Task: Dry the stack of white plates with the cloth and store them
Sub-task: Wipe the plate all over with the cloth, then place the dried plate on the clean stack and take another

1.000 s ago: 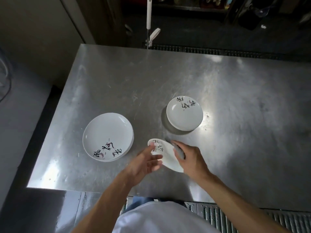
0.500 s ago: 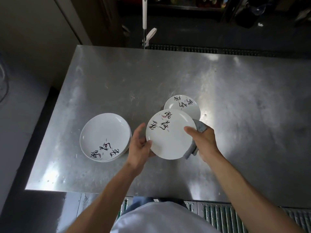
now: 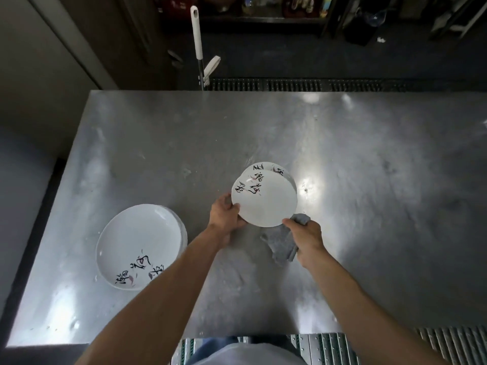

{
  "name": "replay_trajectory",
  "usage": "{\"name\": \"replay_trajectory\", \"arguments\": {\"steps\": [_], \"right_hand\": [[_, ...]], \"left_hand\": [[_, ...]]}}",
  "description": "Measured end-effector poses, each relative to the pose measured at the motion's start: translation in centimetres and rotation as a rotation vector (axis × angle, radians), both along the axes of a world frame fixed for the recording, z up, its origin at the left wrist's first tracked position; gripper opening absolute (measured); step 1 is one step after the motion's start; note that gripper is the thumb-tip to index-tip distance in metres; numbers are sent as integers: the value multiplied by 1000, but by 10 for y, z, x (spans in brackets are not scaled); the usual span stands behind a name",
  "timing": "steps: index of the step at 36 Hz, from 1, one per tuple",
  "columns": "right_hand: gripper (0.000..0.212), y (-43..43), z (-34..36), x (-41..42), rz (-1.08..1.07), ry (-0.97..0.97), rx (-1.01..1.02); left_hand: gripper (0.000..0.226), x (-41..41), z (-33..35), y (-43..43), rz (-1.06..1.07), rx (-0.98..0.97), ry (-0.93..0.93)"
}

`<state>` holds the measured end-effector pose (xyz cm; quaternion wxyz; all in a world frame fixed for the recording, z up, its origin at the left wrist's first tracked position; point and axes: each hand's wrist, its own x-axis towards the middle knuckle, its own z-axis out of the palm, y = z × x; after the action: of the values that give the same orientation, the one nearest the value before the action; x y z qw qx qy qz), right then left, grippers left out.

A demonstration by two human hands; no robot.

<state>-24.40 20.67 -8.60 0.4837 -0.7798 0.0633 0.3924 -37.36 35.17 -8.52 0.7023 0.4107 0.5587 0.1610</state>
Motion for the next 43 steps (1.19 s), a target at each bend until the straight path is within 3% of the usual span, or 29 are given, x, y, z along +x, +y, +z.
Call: {"name": "replay_trajectory", "arguments": {"steps": [10,24,29,37,43], "right_hand": [[16,15,-20,25,-101,34,-2],[16,7,-15,17,-46,-1,-30],[2,-7,-13,-3,88,-40,-15],[25,18,16,-57,526,-212,157],[22,62,32,-104,777,-390,211]], "left_hand": [[45,30,-11,16,-122,38,121],[52,29,-5,1,-7,52,100],[59,19,5,-3,-127,142,139],[27,-30,42,12,-208,296,161],[37,-124,60,32,-119,509,366]]}}
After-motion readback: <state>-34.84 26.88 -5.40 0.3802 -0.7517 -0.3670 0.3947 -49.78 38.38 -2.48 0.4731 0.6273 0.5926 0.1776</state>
